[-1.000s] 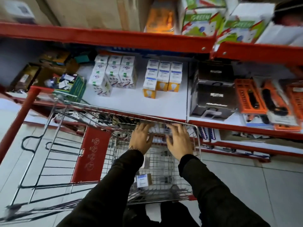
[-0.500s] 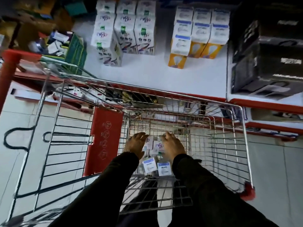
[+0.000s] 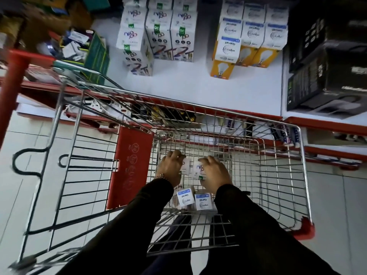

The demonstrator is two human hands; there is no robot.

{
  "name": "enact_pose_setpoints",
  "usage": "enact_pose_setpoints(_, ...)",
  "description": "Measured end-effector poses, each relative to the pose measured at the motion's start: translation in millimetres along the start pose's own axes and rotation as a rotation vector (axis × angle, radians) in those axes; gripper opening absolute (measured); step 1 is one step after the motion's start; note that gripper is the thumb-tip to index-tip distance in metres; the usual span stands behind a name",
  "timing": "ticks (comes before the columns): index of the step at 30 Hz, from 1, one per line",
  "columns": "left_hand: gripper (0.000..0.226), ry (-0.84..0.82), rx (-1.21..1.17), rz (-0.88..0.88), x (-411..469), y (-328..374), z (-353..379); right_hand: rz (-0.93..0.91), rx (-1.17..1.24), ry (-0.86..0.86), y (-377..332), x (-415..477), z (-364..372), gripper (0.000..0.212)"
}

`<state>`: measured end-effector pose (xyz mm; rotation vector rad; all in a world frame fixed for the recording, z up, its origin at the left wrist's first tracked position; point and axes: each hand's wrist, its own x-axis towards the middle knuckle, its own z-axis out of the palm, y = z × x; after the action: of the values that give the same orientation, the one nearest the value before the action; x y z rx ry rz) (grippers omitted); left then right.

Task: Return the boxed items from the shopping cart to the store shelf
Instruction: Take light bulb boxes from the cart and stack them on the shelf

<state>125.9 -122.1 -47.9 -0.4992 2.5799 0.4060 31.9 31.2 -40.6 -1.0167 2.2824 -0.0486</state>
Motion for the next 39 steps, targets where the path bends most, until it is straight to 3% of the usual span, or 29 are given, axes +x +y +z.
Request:
enact_pose_setpoints(11, 0.078, 0.163, 0.072, 0.02, -50, 19, -119, -0.031, 0.098, 0.139, -21, -55, -111, 0.08)
enact_pose_setpoints(22, 0.072, 0.428, 0.039, 0.106, -72, 16, -213, -0.198, 0.024, 0.358, -42, -70, -209, 0.078)
enact_pose_setpoints(29, 0.068, 0.607, 0.1, 0.068, -58, 1, -277, -0.239, 0.016, 0.5, -59, -49, -262, 0.08)
enact_pose_setpoints(39, 0.064, 0.517, 0.214, -0.025, 11, -25, -314, -0.175, -0.029, 0.469, -77, 34, -290, 0.075)
